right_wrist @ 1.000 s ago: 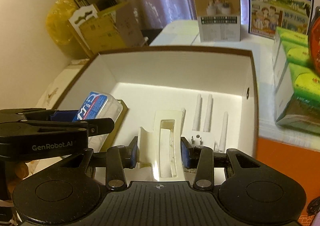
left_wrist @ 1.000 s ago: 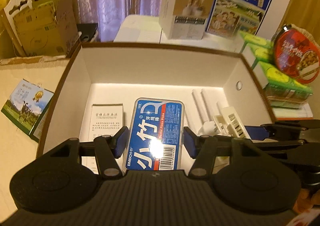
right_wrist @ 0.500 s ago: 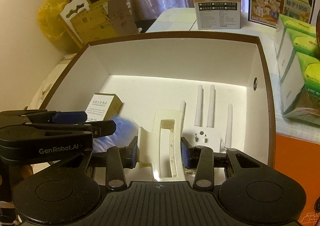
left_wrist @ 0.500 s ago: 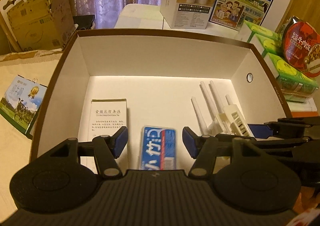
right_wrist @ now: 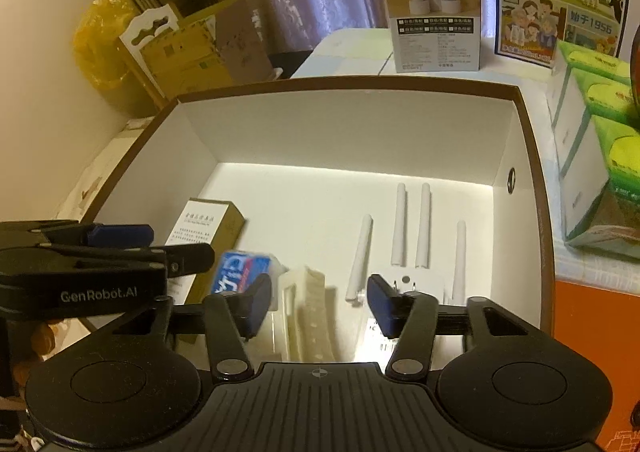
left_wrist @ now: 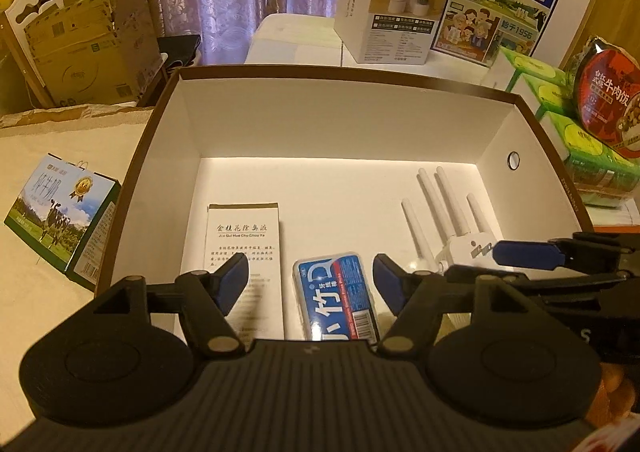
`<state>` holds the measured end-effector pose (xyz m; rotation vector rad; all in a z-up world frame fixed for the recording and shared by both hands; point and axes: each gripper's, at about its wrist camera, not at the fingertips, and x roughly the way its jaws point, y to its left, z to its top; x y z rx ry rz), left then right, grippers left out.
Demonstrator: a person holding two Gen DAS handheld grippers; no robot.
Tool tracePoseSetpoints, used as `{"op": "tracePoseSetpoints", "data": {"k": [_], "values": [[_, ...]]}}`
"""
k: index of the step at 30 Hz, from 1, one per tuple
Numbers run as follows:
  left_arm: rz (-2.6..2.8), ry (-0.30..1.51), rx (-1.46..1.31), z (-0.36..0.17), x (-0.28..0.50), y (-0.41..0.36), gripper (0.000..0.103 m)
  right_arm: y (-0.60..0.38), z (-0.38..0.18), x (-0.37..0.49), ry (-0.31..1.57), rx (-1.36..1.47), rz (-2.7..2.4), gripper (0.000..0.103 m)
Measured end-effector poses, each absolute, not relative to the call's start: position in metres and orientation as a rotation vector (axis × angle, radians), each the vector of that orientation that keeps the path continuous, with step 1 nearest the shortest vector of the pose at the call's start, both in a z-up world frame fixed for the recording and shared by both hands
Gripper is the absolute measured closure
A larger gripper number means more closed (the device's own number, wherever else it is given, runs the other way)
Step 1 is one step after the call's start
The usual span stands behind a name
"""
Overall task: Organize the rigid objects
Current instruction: 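Lower and release the toothpaste box with the left gripper while the right gripper releases the clip inside, then withdraw both open grippers from the box toward the items on the orange mat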
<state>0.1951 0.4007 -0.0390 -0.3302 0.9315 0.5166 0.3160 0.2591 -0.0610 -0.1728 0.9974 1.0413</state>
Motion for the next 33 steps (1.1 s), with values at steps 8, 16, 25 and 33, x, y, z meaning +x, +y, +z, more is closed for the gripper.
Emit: {"op": "tracePoseSetpoints", "data": {"k": [8, 16, 25, 33], "values": [[0.514, 0.93, -0.325, -0.036, 0.187, 0.394, 0.037, 0.249, -0.06, 0.308, 1.01, -0.189, 1.049, 0.042], [0.512, 0.92, -0.317, -0.03, 0.181, 0.387, 0.037, 0.242, -0.054, 0.306, 0.998, -0.18, 1.038, 0.039], [0.514, 0.896, -0.31, -0.021, 0.173, 0.376, 0.037, 0.231, -0.043, 0.299, 0.966, -0.168, 1.038, 0.038], [0.515, 0.857, -0.291, -0.004, 0.164, 0.354, 0.037, 0.208, -0.027, 0.291, 0.918, -0.126, 1.052, 0.038]]}}
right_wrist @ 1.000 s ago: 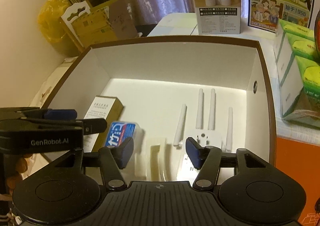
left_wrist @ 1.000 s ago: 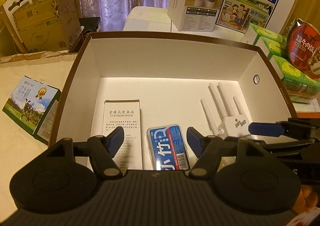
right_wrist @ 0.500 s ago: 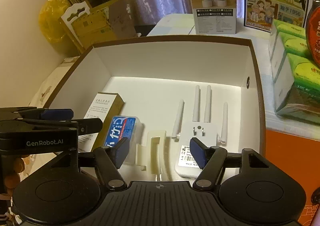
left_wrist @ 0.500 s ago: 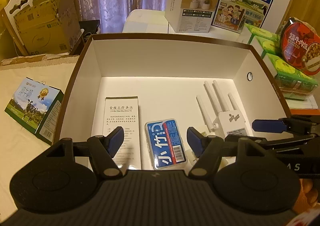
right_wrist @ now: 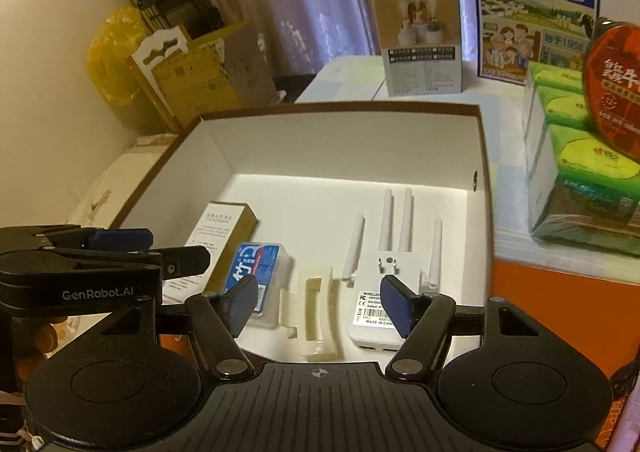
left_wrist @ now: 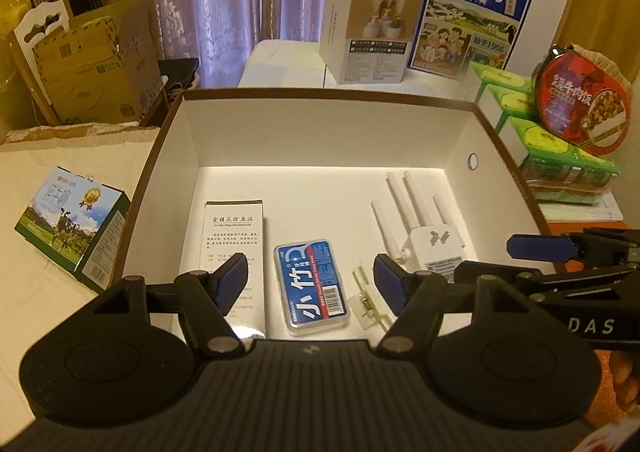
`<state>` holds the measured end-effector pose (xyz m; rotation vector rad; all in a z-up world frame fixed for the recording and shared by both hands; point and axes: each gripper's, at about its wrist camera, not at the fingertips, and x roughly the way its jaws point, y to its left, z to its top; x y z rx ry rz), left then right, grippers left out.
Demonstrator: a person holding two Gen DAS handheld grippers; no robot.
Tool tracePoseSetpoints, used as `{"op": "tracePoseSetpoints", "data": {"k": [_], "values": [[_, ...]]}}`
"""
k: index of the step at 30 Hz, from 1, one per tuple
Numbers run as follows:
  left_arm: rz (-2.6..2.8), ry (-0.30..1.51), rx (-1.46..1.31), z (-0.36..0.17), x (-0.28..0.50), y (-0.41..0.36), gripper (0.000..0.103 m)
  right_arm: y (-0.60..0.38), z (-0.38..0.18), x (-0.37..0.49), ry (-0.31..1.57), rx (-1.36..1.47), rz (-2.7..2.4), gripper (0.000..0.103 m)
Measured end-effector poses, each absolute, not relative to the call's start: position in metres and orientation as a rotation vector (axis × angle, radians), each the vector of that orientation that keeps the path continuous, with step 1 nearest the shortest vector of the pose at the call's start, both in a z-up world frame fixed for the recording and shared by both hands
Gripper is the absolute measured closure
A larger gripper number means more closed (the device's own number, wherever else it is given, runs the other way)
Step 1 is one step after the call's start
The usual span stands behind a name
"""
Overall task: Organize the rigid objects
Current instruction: 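Withdraw both open grippers from the box toward the items on the orange mat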
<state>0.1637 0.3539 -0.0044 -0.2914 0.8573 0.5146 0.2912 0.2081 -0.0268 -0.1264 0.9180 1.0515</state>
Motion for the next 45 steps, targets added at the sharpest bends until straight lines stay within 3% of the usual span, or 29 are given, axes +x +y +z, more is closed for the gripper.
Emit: {"op": "tracePoseSetpoints", "data": {"k": [22, 45], "values": [[0.386, 0.81, -0.273, 0.017, 0.148, 0.239, 0.037, 0.062, -0.009, 0.279, 0.883, 0.021, 1.036, 0.038], [0.272, 0.912, -0.269, -0.018, 0.177, 0.134, 0.037, -0.059, -0.029, 0.286, 0.938, -0.024, 0.941, 0.038]]}}
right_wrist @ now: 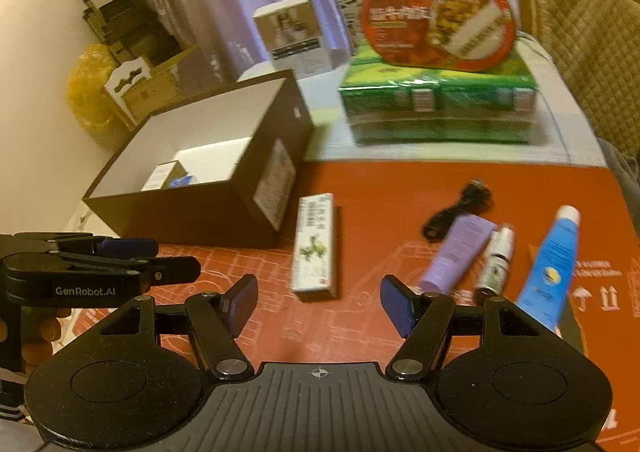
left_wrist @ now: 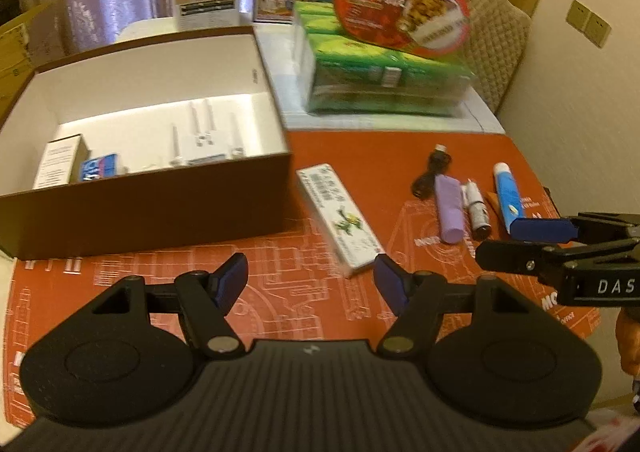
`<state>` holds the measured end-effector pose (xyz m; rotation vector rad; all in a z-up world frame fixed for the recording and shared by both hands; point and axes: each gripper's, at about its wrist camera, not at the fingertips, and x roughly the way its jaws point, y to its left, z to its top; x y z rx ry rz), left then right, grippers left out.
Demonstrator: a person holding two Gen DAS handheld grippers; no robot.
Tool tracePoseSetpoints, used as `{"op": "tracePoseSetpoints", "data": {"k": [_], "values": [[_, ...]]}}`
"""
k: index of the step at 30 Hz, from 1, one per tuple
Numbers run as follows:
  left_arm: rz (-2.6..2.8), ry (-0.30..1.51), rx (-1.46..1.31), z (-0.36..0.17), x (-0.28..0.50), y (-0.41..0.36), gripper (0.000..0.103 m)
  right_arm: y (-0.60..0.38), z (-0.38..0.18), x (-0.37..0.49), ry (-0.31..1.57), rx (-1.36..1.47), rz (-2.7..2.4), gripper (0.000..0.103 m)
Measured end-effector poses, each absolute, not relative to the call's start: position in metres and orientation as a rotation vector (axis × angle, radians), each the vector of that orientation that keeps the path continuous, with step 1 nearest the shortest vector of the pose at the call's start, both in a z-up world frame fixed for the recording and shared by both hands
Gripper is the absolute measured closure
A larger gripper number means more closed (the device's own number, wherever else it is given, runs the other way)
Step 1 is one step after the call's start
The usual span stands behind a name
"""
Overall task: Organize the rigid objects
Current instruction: 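Withdraw both open grippers from the box toward the items on the orange mat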
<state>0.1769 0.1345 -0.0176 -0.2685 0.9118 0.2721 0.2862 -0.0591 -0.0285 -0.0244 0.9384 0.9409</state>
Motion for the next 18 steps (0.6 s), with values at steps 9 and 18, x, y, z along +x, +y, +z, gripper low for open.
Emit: {"op": "tracePoseSetpoints", "data": {"k": [9, 18], "values": [[0.239, 0.929, -0.249, -0.033, 0.2, 0.104, 0.037, -0.103, -0.035, 0.303, 0.965, -0.004, 0.849, 0.038], [0.249, 0.947, -0.229, -0.056, 0.228, 0.094, 0.037, -0.133, -0.05, 0.325, 0.997, -0.01, 0.743, 0.038]]}}
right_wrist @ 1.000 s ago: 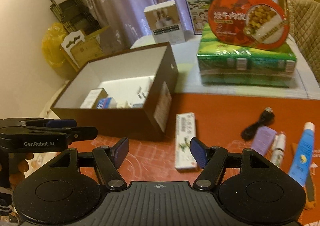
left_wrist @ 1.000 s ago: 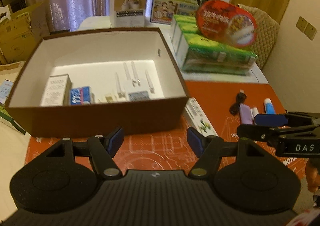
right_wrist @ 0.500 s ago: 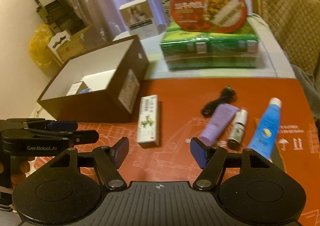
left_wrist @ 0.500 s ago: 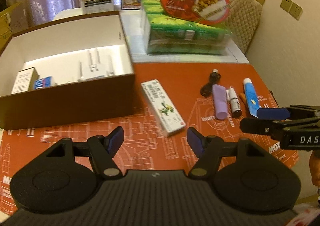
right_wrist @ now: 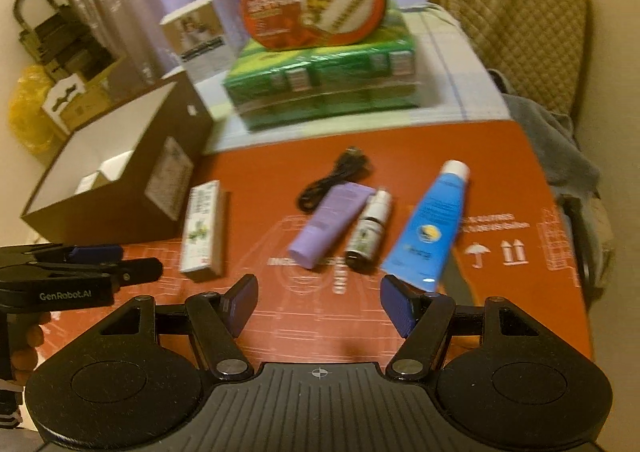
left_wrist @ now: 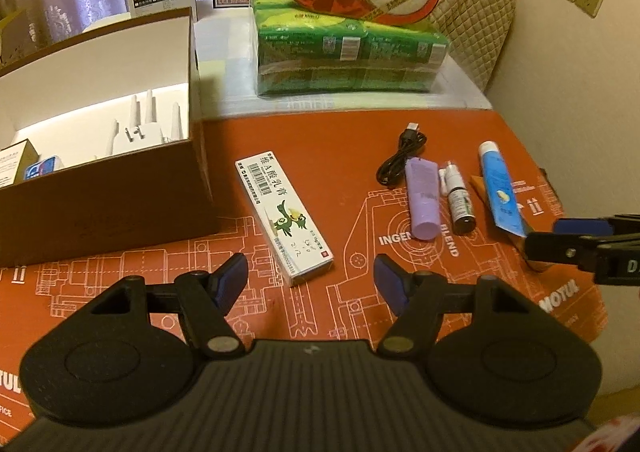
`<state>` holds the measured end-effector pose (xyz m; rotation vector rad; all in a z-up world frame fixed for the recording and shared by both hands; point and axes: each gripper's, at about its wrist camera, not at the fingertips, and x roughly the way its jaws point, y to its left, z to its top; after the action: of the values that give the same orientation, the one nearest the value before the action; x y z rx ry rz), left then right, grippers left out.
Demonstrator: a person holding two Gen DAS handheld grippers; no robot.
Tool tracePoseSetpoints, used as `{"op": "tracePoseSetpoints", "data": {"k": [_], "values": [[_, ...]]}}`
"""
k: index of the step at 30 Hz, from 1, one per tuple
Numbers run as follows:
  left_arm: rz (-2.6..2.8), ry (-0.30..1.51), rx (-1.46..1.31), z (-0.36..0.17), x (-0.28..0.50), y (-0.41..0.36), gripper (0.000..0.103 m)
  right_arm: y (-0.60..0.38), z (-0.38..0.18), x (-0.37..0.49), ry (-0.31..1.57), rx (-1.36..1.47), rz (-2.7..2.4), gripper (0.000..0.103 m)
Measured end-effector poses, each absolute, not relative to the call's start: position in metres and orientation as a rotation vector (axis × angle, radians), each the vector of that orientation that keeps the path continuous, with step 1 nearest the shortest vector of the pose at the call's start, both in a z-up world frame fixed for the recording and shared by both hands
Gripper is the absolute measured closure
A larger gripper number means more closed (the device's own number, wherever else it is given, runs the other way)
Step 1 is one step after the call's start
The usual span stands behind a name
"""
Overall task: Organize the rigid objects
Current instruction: 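Withdraw both open grippers from the box toward the items on the orange mat, then grasp the white-green ointment box with the left gripper while the right gripper grasps the blue tube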
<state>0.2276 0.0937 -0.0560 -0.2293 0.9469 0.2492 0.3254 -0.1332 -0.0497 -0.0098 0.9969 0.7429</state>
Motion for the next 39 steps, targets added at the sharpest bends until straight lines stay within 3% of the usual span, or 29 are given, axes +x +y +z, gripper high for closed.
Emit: {"op": "tracePoseSetpoints", "data": {"k": [19, 21, 23, 25, 39], "values": [[0.308, 1.027, -0.093, -0.114, 0.293, 0.095, 0.038, -0.16, -0.082, 0.373, 1.067, -0.011, 0.612, 0.038], [0.314, 1.032, -0.076, -0.118, 0.298, 0.094, 0.041, -0.16, -0.085, 0.378, 1.069, -0.012, 0.604, 0.038], [0.318, 1.033, -0.056, -0.121, 0.302, 0.093, 0.051, -0.159, -0.087, 0.385, 1.069, -0.014, 0.593, 0.038], [0.299, 1.039, -0.043, -0.123, 0.305, 0.093, 0.068, -0.159, -0.089, 0.391, 1.066, -0.014, 0.583, 0.038], [0.277, 1.045, -0.051, -0.125, 0.339, 0.095, 0.069, -0.135, -0.108, 0.435, 1.054, 0.013, 0.522, 0.039]]}}
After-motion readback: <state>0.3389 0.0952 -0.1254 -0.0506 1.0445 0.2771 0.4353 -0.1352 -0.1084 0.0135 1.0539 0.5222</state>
